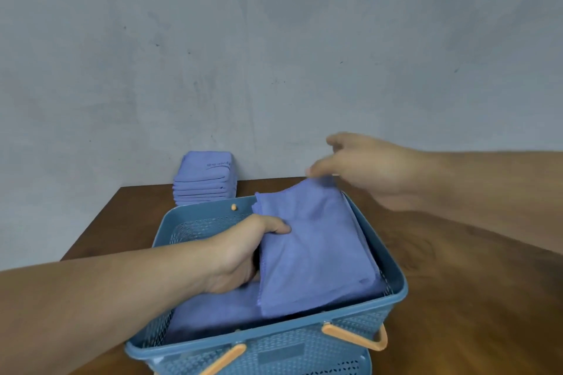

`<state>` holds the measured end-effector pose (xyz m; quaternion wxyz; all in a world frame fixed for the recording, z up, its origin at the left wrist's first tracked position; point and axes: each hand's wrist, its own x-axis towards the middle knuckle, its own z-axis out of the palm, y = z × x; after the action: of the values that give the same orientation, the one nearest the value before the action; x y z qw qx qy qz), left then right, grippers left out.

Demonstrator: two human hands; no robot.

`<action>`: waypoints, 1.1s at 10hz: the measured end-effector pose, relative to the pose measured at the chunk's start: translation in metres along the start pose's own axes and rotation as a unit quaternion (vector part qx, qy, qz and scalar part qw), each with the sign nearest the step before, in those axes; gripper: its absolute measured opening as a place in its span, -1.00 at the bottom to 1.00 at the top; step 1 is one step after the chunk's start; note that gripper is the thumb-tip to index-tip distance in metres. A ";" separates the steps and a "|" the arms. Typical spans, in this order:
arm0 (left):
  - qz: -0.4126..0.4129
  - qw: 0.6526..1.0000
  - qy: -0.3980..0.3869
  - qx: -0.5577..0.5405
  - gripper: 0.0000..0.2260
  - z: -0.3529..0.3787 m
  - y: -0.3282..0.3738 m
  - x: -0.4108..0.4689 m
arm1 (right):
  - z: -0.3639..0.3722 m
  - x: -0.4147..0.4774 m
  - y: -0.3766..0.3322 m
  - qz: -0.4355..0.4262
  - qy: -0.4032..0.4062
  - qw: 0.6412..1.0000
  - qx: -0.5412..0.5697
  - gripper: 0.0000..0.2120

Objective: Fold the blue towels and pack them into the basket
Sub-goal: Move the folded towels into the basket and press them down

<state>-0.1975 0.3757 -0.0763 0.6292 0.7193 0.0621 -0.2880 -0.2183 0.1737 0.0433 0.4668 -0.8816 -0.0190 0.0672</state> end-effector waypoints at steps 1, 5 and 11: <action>0.036 0.998 -0.017 -0.047 -0.67 0.017 -0.006 -0.042 | -0.012 -0.010 -0.021 -0.143 -0.087 0.973 -0.160 -0.65; 0.017 0.999 0.013 -0.024 -0.80 0.020 -0.010 -0.040 | 0.046 0.001 0.013 -0.156 -0.269 0.722 -0.619 -0.09; -0.053 0.744 -0.034 0.665 0.01 -0.022 -0.016 -0.075 | 0.090 0.013 0.058 -0.190 -0.286 0.744 -0.574 0.01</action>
<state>-0.2598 0.4200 -0.0524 -0.0234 0.9406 -0.1284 -0.3133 -0.2192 0.2159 -0.0562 -0.1512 -0.9006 -0.3535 0.2028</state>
